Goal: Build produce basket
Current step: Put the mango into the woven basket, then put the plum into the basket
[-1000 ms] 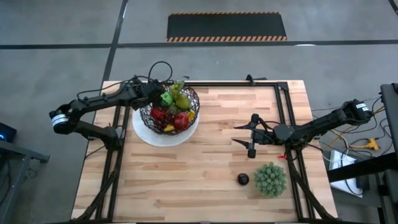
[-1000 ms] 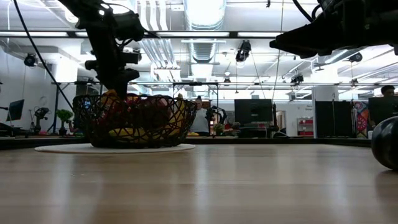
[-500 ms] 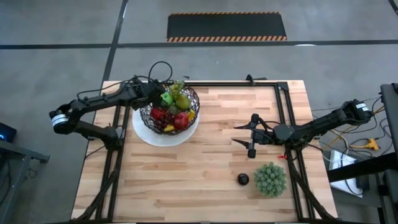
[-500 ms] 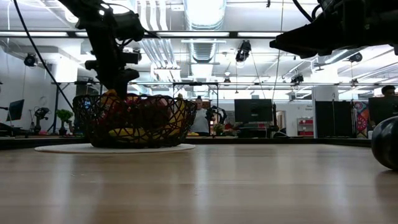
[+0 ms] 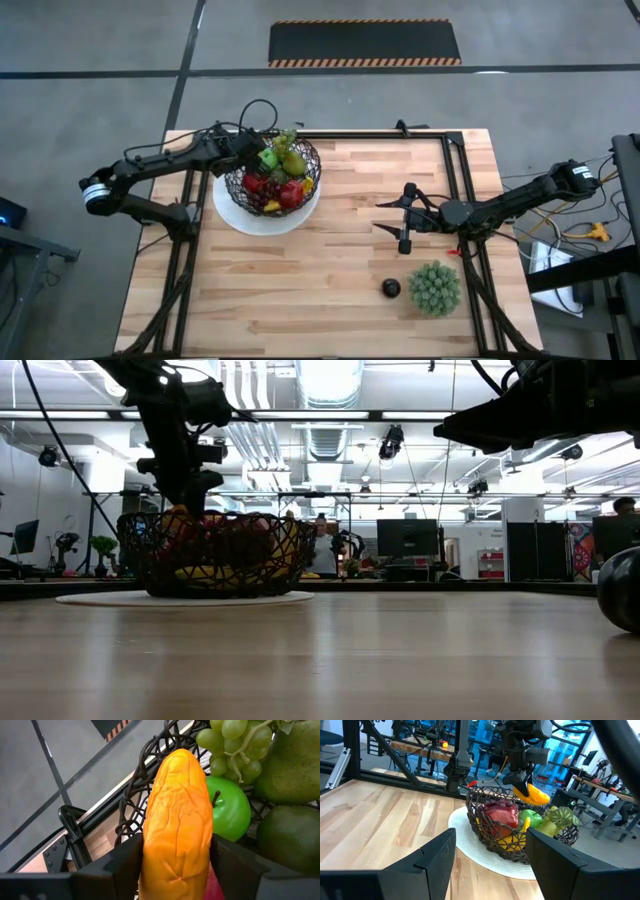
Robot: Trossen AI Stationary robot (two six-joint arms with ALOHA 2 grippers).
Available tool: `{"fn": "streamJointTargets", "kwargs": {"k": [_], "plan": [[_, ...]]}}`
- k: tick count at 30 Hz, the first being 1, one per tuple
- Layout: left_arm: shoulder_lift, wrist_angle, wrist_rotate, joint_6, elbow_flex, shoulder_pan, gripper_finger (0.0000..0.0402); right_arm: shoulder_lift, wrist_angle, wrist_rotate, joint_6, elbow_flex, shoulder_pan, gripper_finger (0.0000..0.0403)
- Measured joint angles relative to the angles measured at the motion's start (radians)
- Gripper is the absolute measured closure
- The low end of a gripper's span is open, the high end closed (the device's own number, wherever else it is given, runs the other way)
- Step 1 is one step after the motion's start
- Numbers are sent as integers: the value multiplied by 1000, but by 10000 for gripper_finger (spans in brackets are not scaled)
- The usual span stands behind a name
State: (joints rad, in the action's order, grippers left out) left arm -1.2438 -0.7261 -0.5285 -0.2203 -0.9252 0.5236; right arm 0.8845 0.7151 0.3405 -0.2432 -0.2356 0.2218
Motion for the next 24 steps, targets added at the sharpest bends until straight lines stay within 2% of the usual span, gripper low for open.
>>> {"fn": "streamJointTargets", "kwargs": {"k": [9,14,20,24], "plan": [[0,0,0,-5,0,0,117,0,0,0,0,0,0,177],[9,-13,19,-11,-36,-32,98,0,0,0,1,0,0,177],[62,-3,37,-53,-98,-173,98,0,0,0,40,0,0,177],[108,113,26,-56,-100,-334,98,0,-3,-9,112,0,1,177]]}}
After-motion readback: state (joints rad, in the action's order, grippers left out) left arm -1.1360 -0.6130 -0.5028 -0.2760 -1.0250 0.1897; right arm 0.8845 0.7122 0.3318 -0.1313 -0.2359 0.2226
